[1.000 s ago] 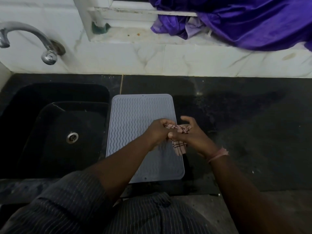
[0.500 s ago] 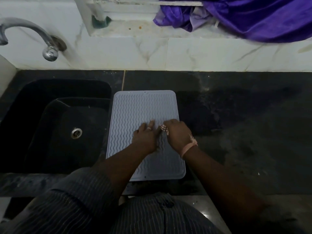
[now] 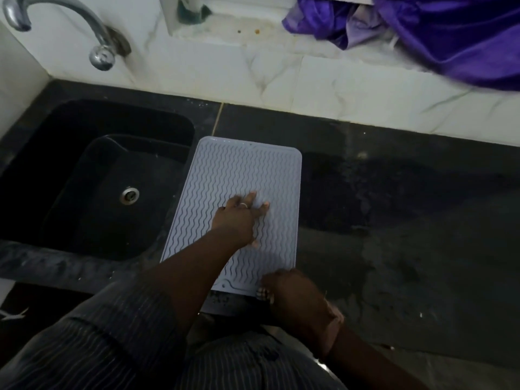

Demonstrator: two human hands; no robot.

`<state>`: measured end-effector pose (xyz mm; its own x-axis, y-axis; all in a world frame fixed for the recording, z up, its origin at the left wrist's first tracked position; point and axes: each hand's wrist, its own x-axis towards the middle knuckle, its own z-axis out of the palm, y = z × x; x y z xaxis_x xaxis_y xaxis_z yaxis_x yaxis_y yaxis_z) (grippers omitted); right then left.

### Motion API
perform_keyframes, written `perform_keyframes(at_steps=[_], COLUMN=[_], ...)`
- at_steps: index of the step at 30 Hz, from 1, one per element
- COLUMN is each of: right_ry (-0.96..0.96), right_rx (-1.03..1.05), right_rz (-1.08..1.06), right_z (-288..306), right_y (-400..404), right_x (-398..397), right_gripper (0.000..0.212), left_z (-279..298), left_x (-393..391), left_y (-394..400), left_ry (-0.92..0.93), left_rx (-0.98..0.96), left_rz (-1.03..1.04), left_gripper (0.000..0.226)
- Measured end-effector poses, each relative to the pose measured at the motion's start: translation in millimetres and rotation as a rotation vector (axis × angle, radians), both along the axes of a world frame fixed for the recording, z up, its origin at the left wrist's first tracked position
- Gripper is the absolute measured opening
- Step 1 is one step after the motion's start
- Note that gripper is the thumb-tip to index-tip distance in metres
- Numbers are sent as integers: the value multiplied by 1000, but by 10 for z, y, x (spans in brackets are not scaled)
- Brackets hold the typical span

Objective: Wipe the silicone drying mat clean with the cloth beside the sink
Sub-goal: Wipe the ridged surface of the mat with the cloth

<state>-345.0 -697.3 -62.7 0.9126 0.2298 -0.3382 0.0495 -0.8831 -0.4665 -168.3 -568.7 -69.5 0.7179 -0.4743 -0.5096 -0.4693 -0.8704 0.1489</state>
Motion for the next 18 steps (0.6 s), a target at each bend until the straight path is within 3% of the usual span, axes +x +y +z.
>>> perform_keyframes(at_steps=[2, 4, 7, 10, 12, 18], right_ry=[-7, -60, -156, -216, -235, -268], right_rx=[147, 267, 212, 44, -44, -19], right_rz=[17, -132, -370, -268, -173, -137], right_z=[150, 248, 287, 125, -73, -123], right_y=[-97, -223, -312, -270, -193, 93], right_x=[154, 409, 886, 1190, 1197, 498], right_gripper=[16, 9, 21, 35, 31, 16], left_z=[14, -7, -60, -105, -97, -115], left_x=[-14, -70, -213, -300, -294, -304], left_y=[29, 98, 275, 379, 389, 387], left_ry=[-13, -57, -125, -25, -6, -22], left_rx=[-40, -127, -240, -146, -99, -44], left_rz=[0, 10, 107, 92, 61, 28], left_gripper=[106, 101, 91, 96, 100, 104])
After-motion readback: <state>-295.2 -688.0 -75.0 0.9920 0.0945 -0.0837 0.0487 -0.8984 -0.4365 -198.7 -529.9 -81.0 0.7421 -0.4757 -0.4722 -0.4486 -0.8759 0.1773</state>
